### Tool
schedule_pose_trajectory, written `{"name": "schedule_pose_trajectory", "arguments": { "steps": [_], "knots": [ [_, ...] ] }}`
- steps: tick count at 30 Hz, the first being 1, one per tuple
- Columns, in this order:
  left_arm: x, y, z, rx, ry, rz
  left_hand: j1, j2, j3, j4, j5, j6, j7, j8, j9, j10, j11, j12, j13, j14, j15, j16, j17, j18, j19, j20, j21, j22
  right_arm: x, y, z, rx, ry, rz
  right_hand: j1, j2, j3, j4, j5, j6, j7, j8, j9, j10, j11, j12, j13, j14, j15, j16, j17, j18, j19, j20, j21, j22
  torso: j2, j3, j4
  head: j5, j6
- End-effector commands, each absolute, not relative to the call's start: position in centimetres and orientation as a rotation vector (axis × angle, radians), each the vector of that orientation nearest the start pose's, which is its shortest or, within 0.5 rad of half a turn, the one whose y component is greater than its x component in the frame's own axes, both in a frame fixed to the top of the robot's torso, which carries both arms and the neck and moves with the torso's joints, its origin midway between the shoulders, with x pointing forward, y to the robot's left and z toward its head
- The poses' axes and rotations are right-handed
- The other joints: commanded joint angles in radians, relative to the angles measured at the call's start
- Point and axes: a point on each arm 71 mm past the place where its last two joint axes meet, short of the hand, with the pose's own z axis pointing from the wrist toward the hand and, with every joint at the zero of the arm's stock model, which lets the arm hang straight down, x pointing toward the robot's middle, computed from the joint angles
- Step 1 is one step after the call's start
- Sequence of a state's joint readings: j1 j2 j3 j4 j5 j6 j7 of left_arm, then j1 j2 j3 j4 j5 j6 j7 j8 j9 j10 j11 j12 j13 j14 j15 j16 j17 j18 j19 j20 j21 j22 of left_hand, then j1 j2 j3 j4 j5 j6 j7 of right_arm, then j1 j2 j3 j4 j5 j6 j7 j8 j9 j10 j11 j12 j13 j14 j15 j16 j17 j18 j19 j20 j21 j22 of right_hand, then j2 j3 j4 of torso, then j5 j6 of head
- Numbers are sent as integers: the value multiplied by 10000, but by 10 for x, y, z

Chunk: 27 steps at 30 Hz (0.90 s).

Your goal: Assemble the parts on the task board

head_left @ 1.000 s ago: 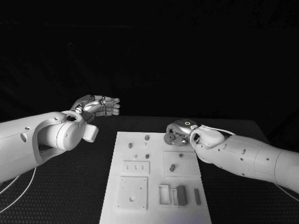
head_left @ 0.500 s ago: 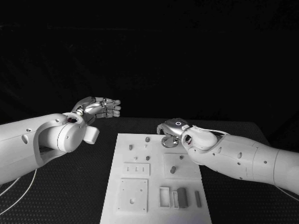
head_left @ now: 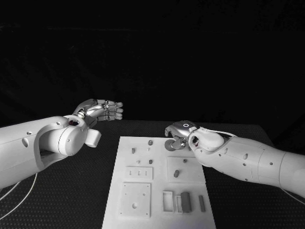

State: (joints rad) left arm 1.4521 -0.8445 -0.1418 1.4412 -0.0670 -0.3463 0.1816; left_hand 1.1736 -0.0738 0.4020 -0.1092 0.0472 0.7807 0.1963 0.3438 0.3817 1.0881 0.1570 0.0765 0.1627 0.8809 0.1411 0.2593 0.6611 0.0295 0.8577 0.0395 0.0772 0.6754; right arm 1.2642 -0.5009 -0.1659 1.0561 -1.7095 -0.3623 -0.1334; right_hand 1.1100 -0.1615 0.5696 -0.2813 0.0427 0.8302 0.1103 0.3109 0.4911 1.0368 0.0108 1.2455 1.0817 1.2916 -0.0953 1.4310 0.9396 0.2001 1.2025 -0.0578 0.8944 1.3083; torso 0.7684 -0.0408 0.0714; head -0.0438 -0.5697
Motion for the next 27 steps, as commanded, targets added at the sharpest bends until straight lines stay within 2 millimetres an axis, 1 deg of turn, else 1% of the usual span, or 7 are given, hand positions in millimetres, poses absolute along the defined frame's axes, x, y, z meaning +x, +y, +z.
{"name": "schedule_pose_trajectory", "arguments": {
  "steps": [1,5,7,9,16,20,27],
  "knots": [
    [531,237,-103,-9940,14717,-13360,-117,-2,-3,-77,56,17,35,-58,-10,66,-9,-69,13,8,33,-54,16,-76,24,42,-52,10,563,-165,-213,-3748,16209,3476,-165,-224,0,114,42,340,301,-180,-76,-69,164,-75,-15,6,128,-2,-11,617,94,22,-34,89,3,7,5,-4,-8],
    [531,237,-103,-9950,14706,-13341,-122,-3,0,-84,56,16,34,-59,-10,66,-9,-70,13,8,33,-56,17,-76,23,42,-52,11,565,-170,-215,-3594,16397,3489,-341,-454,102,310,52,17,444,-365,-147,-137,307,-66,-17,-13,267,-6,-43,617,128,19,-71,69,5,20,-5,16,-13],
    [531,237,-103,-9943,14715,-13351,-125,-3,2,-86,56,16,34,-59,-10,65,-8,-70,14,8,33,-57,18,-76,23,42,-52,11,565,-172,-217,-3520,16533,3531,-391,-520,143,384,46,-28,479,-388,-150,-162,336,-54,-15,-34,302,-10,-70,617,135,19,-82,68,7,21,-8,5,-23],
    [531,236,-103,-9930,14731,-13373,-129,-3,4,-89,56,16,34,-59,-10,65,-8,-70,14,8,33,-58,19,-76,23,43,-52,12,566,-174,-219,-3413,16644,3585,-430,-556,165,436,47,-61,496,-403,-152,-185,354,-44,-13,-50,318,-10,-78,617,131,22,-92,69,4,14,-3,-1,-31],
    [532,235,-103,-9929,14734,-13365,-147,0,15,-101,56,14,35,-61,-10,63,-7,-73,15,9,34,-62,23,-77,23,43,-52,14,568,-176,-225,-3245,16875,3675,-470,-550,210,515,48,-111,521,-423,-150,-232,380,-22,-5,-88,345,-11,-104,617,125,24,-102,78,13,21,10,13,-62],
    [532,235,-103,-9923,14738,-13373,-157,2,22,-109,56,14,36,-62,-10,63,-6,-73,17,9,34,-65,26,-77,22,43,-52,15,568,-176,-227,-3207,16961,3710,-471,-502,230,536,48,-82,518,-405,-139,-241,379,-12,-2,-90,345,-7,-93,617,122,24,-103,81,5,2,10,19,-82],
    [532,234,-103,-9916,14749,-13380,-182,4,38,-128,56,11,40,-65,-11,61,-6,-75,19,9,35,-72,32,-78,22,44,-53,18,570,-178,-231,-3081,17095,3795,-471,-502,230,536,48,-82,518,-405,-139,-241,379,-12,-2,-90,345,-7,-93,617,122,24,-103,81,5,0,9,20,-106]
  ]
}}
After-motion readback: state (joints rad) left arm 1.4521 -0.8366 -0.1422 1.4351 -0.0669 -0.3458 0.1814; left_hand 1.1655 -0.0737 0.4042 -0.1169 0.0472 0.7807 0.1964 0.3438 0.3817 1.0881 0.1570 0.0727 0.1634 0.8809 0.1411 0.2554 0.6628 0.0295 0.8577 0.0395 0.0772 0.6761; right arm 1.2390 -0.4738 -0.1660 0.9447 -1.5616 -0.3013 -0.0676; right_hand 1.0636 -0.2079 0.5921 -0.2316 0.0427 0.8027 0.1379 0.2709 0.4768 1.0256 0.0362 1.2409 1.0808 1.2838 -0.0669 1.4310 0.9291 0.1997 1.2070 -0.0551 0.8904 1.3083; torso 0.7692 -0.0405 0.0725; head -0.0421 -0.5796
